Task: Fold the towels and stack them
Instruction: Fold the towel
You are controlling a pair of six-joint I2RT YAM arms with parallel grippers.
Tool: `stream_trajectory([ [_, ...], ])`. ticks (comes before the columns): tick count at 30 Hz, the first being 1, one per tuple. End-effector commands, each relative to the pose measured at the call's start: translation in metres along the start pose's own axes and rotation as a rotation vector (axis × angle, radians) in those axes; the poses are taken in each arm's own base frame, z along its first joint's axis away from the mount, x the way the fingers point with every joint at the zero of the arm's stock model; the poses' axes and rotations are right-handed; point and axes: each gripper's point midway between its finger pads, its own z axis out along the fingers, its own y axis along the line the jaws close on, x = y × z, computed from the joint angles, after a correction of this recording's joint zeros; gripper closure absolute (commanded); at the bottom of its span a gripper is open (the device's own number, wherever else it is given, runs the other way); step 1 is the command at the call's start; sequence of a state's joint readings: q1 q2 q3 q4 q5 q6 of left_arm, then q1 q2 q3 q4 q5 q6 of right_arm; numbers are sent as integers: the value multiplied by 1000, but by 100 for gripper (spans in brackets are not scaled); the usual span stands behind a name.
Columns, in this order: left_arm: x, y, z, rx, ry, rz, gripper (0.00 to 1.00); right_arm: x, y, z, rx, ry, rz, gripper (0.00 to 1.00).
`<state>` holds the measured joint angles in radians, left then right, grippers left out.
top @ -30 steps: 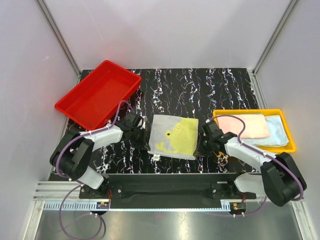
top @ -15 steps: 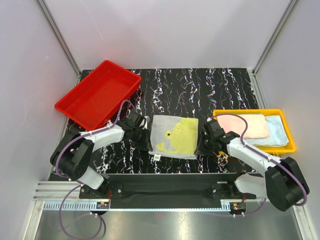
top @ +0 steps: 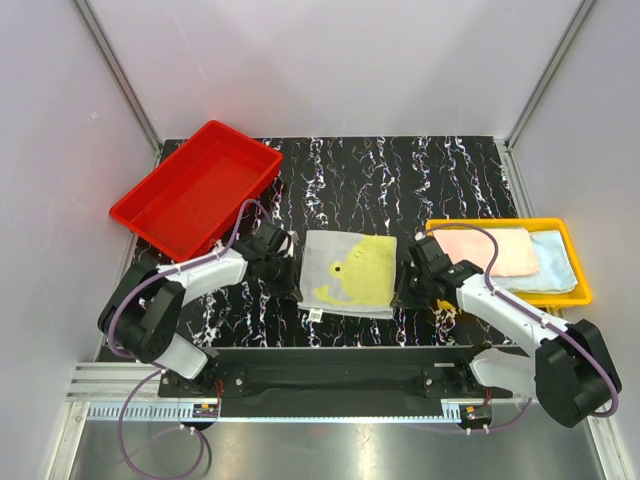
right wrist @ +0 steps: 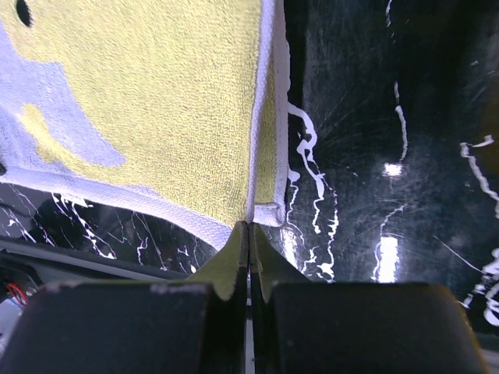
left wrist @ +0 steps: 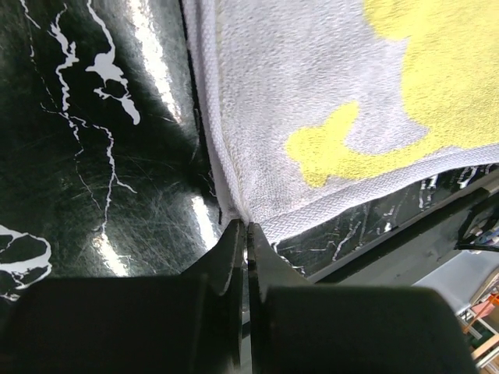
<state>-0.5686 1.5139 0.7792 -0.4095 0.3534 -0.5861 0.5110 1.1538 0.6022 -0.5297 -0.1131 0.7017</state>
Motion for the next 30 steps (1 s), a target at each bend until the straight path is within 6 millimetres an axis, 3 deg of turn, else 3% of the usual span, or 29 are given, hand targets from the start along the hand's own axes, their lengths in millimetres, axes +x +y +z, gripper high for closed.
stream_trajectory([
  [1,-25,-28,-23,67,-106,19,100,-25,9,-20,29,-81,-60,100],
  [4,-26,-37,-27,114,-156,19,100,-12,-7,-21,72,-60,-57,100],
  [5,-16,-29,-20,113,-139,5,100,-10,-7,-19,62,-64,-46,100],
  [10,-6,-17,-2,110,-126,3,100,7,-15,0,24,-41,1,100],
  [15,-1,-3,3,46,-112,0,100,6,-18,2,48,-43,10,100],
  [19,-4,-5,4,53,-123,17,100,9,-22,5,70,-27,24,100],
  [26,8,6,16,19,-78,7,100,16,-26,7,75,-11,49,100],
  [28,9,10,17,-5,-76,0,96,16,-27,8,81,-4,45,94],
  [30,10,14,14,-38,-77,-1,85,17,-26,8,84,7,40,90],
])
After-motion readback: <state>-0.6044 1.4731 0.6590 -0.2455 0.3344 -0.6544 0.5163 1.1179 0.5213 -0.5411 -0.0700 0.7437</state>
